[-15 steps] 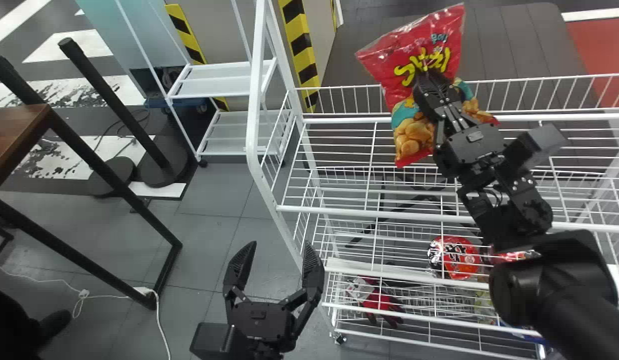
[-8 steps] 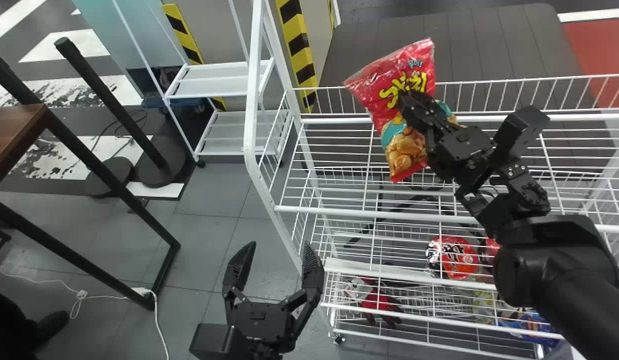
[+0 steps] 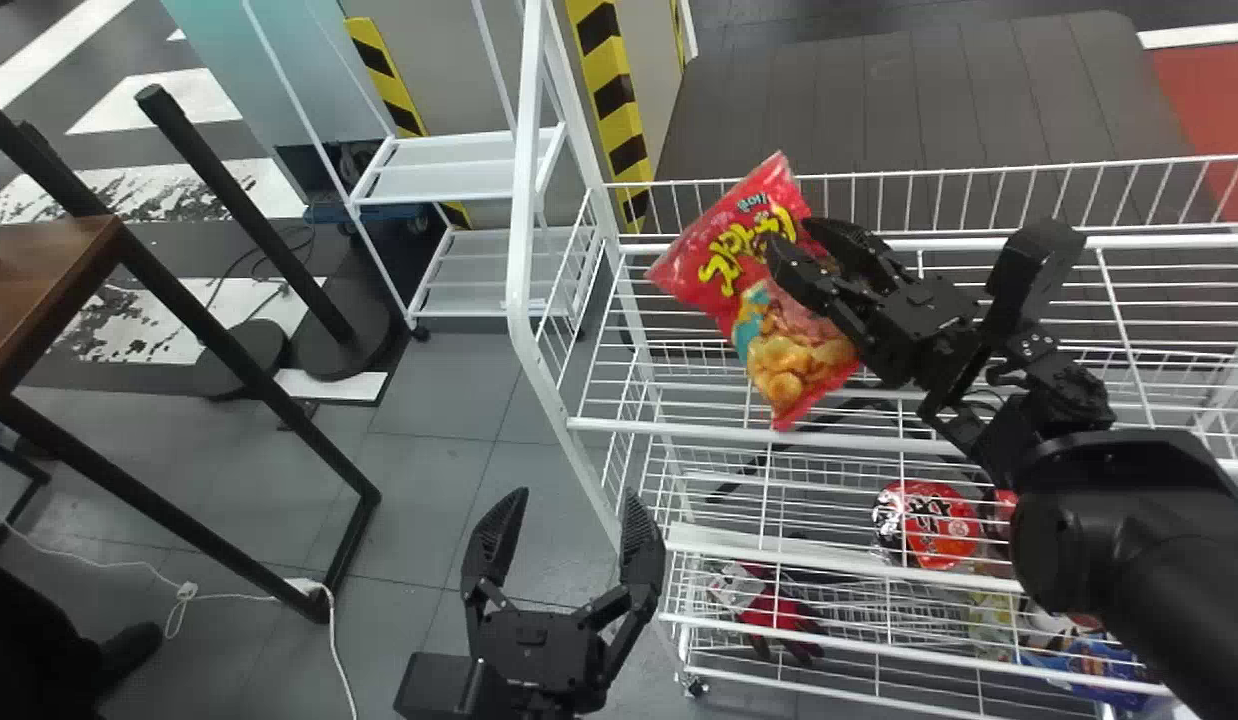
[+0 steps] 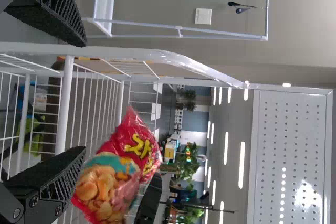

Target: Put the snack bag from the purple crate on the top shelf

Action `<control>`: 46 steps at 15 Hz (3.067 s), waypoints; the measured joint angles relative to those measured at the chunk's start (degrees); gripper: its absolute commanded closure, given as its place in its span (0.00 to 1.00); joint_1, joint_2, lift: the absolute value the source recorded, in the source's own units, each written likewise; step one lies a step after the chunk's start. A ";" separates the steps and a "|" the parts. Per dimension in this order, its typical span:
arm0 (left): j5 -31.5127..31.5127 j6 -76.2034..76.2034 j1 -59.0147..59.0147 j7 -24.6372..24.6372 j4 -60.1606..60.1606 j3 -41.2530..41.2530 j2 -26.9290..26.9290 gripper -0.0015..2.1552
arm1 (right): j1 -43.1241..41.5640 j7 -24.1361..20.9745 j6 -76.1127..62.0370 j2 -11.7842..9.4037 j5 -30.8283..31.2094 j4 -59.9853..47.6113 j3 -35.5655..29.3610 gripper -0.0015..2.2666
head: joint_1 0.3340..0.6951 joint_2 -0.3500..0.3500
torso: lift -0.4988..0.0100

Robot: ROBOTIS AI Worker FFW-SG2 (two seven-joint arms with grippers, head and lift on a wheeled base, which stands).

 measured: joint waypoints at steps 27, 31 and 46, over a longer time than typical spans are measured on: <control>-10.37 -0.56 2.71 14.95 -8.21 -17.96 3.76 0.07 | 59.63 -2.91 -4.20 -12.20 6.28 -56.45 -34.36 0.03 | 1.00 0.17 | 0.98; -10.88 12.48 -0.11 13.61 -15.68 -22.06 3.79 0.07 | 61.75 -2.05 -7.20 -12.31 6.25 -54.34 -36.44 0.04 | 1.00 0.01 | 0.98; 8.12 57.27 -28.55 21.52 -21.81 -31.34 -6.19 0.06 | 63.61 -0.39 -9.76 -12.93 5.86 -50.82 -35.90 0.04 | 1.00 0.00 | 0.98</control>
